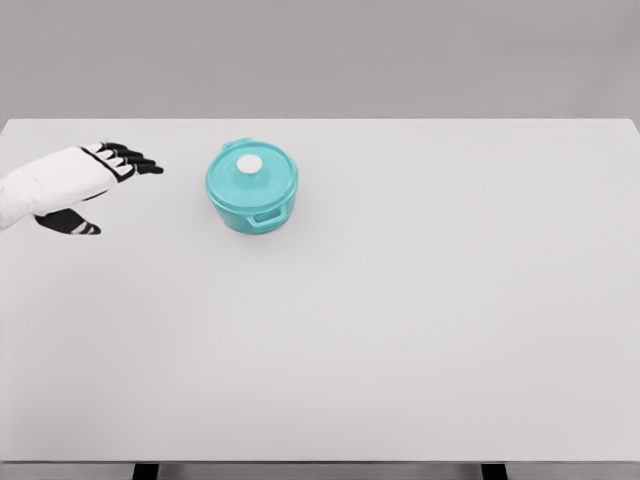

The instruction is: Open the lid of the pot with left arm

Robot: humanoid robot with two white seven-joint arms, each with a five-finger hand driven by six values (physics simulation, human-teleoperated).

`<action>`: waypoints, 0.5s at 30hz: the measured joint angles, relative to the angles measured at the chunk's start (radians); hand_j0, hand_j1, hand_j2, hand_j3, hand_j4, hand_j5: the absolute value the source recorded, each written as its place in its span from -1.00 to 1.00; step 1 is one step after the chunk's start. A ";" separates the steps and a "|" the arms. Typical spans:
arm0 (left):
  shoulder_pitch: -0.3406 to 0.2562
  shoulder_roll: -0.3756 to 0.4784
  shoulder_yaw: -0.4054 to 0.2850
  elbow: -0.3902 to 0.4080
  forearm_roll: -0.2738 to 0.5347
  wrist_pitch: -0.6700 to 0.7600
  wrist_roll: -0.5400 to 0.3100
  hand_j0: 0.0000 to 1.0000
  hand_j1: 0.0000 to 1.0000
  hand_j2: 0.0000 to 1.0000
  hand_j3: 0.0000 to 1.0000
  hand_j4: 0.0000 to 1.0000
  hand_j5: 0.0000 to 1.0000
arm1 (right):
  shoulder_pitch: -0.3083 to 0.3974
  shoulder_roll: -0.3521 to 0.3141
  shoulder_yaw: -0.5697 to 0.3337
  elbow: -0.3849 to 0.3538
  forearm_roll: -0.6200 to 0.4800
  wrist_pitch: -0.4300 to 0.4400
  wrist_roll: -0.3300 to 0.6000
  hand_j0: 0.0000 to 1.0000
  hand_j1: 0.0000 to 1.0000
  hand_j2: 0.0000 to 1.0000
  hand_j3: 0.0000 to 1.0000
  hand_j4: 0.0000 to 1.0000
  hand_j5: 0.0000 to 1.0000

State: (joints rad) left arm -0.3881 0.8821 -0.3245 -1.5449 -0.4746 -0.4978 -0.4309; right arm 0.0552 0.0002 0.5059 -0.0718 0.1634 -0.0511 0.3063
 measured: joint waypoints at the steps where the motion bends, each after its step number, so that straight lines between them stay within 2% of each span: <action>1: 0.000 -0.002 -0.003 0.000 -0.002 -0.001 -0.002 1.00 1.00 1.00 1.00 1.00 1.00 | 0.000 0.000 0.000 -0.001 0.000 0.001 0.000 1.00 1.00 1.00 1.00 1.00 1.00; 10: -0.035 -0.009 -0.009 -0.004 -0.006 -0.003 -0.043 1.00 1.00 1.00 1.00 1.00 1.00 | 0.002 0.000 0.000 0.002 -0.001 0.005 -0.001 1.00 1.00 1.00 1.00 1.00 1.00; 14: -0.115 -0.020 -0.037 -0.009 -0.002 -0.003 -0.063 1.00 1.00 1.00 1.00 1.00 1.00 | 0.002 0.000 0.000 0.003 -0.001 0.005 -0.001 1.00 1.00 1.00 1.00 1.00 1.00; 15: -0.190 -0.026 -0.057 -0.008 -0.004 -0.005 -0.065 1.00 1.00 1.00 1.00 1.00 1.00 | 0.002 0.000 0.000 0.003 -0.001 0.005 -0.001 1.00 1.00 1.00 1.00 1.00 1.00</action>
State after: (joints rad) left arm -0.5778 0.8556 -0.3811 -1.5527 -0.4789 -0.5028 -0.4963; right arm 0.0568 0.0002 0.5059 -0.0692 0.1627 -0.0459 0.3049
